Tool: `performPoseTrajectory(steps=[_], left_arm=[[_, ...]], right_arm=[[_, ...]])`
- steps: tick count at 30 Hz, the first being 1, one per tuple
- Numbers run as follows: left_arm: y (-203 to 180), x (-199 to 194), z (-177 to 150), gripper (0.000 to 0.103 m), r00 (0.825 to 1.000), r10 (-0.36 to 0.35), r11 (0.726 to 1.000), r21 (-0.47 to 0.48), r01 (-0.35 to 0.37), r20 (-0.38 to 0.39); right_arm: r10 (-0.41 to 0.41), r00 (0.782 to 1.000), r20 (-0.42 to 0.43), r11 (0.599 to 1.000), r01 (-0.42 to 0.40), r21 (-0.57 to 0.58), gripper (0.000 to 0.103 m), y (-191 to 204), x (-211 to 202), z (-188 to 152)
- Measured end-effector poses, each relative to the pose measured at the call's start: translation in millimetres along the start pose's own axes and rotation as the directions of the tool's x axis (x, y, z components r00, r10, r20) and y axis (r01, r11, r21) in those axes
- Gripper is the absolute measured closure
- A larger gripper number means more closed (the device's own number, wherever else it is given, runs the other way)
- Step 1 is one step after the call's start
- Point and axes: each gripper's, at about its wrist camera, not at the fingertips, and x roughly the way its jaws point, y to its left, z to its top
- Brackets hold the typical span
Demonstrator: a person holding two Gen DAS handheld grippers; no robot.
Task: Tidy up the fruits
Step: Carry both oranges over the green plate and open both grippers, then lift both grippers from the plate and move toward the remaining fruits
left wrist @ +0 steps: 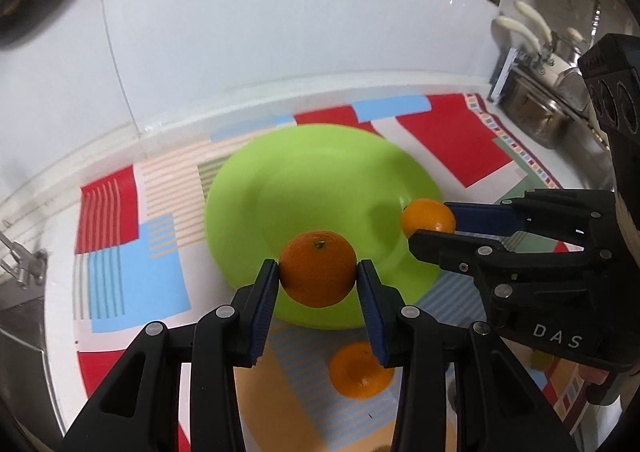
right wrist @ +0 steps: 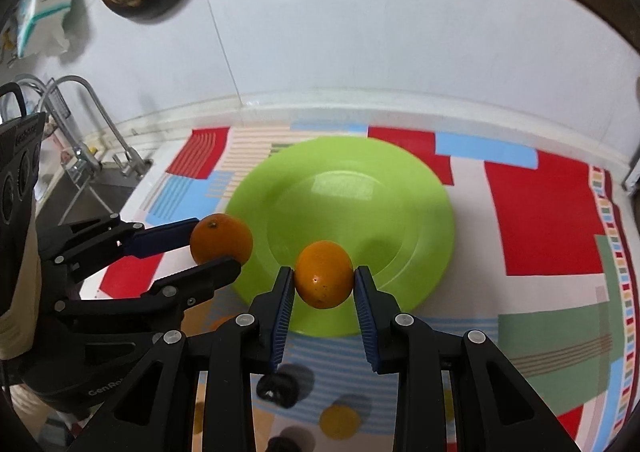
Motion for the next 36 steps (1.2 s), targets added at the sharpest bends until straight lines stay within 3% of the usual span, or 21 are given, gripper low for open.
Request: performPoseTrajectory(steps=[9, 22, 27, 31, 36], left_arm=[[4, 30, 0, 0.063, 0.997, -0.004, 1.000, -0.024, 0.002, -0.083], [3, 31, 4, 0.059, 0.996, 0.009, 1.000, -0.025, -0.011, -0.086], [2, 17, 2, 0.056, 0.998, 0.019, 0.999, -0.025, -0.020, -0.062], [1, -6, 0, 0.053, 0.999, 0.036, 0.999, -0.030, -0.036, -0.016], [-3, -52, -7, 0.039, 0.993, 0.087, 0.995, -0.052, -0.083, 0.078]], right_arm=[[0.003, 0.995, -0.099, 1.000, -0.001, 0.027, 0.071, -12, 38, 2], [0.014, 0.992, -0.127, 0.999, -0.009, 0.036, 0.071, -16, 51, -4], [-0.001, 0.994, -0.106, 1.000, 0.004, 0.029, 0.068, -18, 43, -5], [-0.024, 0.999, -0.042, 0.999, 0.026, 0.034, 0.068, -14, 18, -8], [-0.076, 0.995, 0.059, 0.997, 0.075, 0.013, 0.067, -3, -24, -15]])
